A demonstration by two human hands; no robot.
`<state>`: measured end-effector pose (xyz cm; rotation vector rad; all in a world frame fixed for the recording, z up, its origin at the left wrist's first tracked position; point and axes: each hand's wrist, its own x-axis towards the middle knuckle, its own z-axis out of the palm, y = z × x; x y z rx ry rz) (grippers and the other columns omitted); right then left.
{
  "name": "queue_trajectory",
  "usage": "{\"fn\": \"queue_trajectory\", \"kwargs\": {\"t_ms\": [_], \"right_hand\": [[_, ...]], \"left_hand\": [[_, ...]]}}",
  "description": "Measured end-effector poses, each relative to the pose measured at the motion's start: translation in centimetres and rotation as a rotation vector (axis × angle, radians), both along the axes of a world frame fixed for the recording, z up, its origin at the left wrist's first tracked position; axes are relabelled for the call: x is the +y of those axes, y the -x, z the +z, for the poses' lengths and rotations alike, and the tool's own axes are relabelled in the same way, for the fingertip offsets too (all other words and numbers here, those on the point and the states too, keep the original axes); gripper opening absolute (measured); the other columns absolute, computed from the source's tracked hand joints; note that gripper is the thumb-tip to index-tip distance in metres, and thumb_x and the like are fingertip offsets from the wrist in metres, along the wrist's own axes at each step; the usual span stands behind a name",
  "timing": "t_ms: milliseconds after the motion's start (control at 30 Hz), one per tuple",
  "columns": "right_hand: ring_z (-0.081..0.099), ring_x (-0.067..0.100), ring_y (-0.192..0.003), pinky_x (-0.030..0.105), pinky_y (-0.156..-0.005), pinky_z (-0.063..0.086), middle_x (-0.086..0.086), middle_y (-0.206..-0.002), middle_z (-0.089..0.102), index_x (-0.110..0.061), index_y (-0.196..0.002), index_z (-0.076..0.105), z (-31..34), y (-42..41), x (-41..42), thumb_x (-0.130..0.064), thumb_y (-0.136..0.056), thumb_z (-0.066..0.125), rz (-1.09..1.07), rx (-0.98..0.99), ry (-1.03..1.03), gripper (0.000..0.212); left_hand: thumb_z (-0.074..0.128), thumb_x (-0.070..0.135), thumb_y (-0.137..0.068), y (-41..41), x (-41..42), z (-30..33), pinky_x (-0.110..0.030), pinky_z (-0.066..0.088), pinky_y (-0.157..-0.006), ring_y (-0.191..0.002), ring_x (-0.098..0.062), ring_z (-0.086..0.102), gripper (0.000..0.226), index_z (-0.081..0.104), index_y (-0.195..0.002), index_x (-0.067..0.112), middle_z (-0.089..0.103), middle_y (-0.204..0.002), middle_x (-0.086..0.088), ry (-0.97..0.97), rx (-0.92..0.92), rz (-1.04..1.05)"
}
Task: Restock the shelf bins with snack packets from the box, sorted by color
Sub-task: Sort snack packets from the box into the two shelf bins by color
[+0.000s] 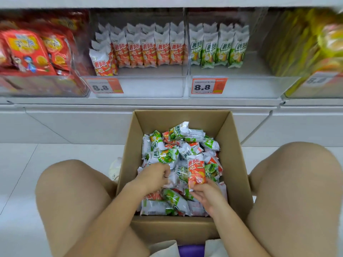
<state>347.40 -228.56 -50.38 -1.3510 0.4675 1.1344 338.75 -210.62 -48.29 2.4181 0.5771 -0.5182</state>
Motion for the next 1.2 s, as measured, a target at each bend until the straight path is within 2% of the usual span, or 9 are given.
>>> {"fn": "queue_trajectory", "kwargs": {"t_ms": [100,167,267,400,600,800,933,1033,1200], "right_hand": [[0.063,0.026,-0.098,0.032,-0.080,0.052,0.017,-0.116,0.062,-0.004,-0.137,0.041,0.5,0.3,-0.2,0.014,-0.083,0.060,-0.017,-0.015,-0.047,0.059],[0.064,0.027,-0.103,0.032,-0.079,0.053,0.015,-0.121,0.060,-0.014,-0.137,0.039,1.3,0.6,0.2,0.013,-0.082,0.062,0.044,-0.028,-0.128,0.066],[0.066,0.025,-0.100,0.033,-0.078,0.057,0.012,-0.117,0.063,-0.023,-0.131,0.039,2.6,1.2,0.9,0.018,-0.078,0.061,0.104,-0.050,-0.267,0.071],[0.069,0.025,-0.089,0.032,-0.067,0.057,0.016,-0.105,0.070,-0.007,-0.132,0.048,3.4,1.1,0.5,0.009,-0.061,0.062,0.053,-0.075,-0.403,0.074],[0.060,0.029,-0.117,0.050,-0.105,0.040,0.012,-0.124,0.065,-0.012,-0.130,0.056,3.5,0.9,0.3,-0.040,-0.091,0.056,0.073,-0.067,-0.396,0.048],[0.065,0.029,-0.102,0.038,-0.082,0.054,0.020,-0.117,0.066,-0.002,-0.124,0.059,2.8,1.3,0.1,-0.033,-0.079,0.061,0.099,-0.121,-0.305,0.055],[0.066,0.031,-0.102,0.044,-0.086,0.051,0.017,-0.114,0.068,-0.007,-0.125,0.059,2.5,1.4,0.0,-0.036,-0.083,0.063,0.157,-0.123,-0.245,0.051],[0.069,0.026,-0.096,0.039,-0.079,0.054,0.011,-0.106,0.072,-0.013,-0.121,0.061,2.3,1.2,-0.1,-0.039,-0.087,0.063,0.211,-0.150,-0.171,0.042],[0.069,0.020,-0.096,0.037,-0.083,0.055,0.003,-0.105,0.072,-0.023,-0.119,0.060,2.2,1.8,0.0,-0.045,-0.092,0.055,0.316,-0.170,-0.126,0.036]], "left_hand": [[0.062,0.022,-0.092,0.8,-0.2,2.6,-0.025,0.033,-0.061,-0.071,-0.017,0.050,0.021,0.045,-0.079,0.019,0.053,-0.086,-0.003,0.176,-0.336,0.415],[0.063,0.018,-0.092,1.3,-1.3,3.6,-0.026,0.041,-0.078,-0.096,-0.016,0.060,0.019,0.047,-0.080,0.019,0.060,-0.099,0.001,0.303,-0.563,0.589],[0.065,0.007,-0.088,1.9,-4.1,4.1,-0.022,0.036,-0.104,-0.130,0.015,0.033,0.021,0.048,-0.077,0.014,0.046,-0.131,0.024,0.365,-0.724,0.470],[0.061,-0.001,-0.082,2.9,-6.2,2.6,-0.008,0.032,-0.097,-0.145,0.000,0.016,0.028,0.044,-0.073,0.020,0.018,-0.158,0.011,0.169,-0.810,0.153],[0.058,0.009,-0.079,3.4,-6.3,2.3,-0.025,0.033,-0.106,-0.147,-0.005,0.012,0.032,0.039,-0.070,0.034,0.011,-0.153,0.035,0.163,-0.789,0.162],[0.057,0.026,-0.092,3.3,-6.3,3.8,-0.015,0.044,-0.091,-0.126,0.002,0.047,0.007,0.062,-0.090,0.029,0.046,-0.141,0.025,0.576,-0.709,0.446],[0.042,-0.006,-0.092,3.6,-4.5,3.5,-0.019,0.044,-0.097,-0.115,0.002,0.050,0.069,0.039,-0.133,0.050,0.039,-0.137,0.021,0.213,-0.604,0.218],[0.050,-0.001,-0.090,3.8,-4.0,3.4,-0.027,0.050,-0.080,-0.094,-0.007,0.052,0.081,0.024,-0.134,0.062,0.026,-0.133,0.018,0.041,-0.470,0.052],[0.073,0.035,-0.079,4.0,-3.4,2.5,-0.033,0.031,-0.110,-0.143,-0.013,0.018,0.058,0.050,-0.132,0.033,0.036,-0.138,0.014,-0.120,-0.429,0.083]]}}
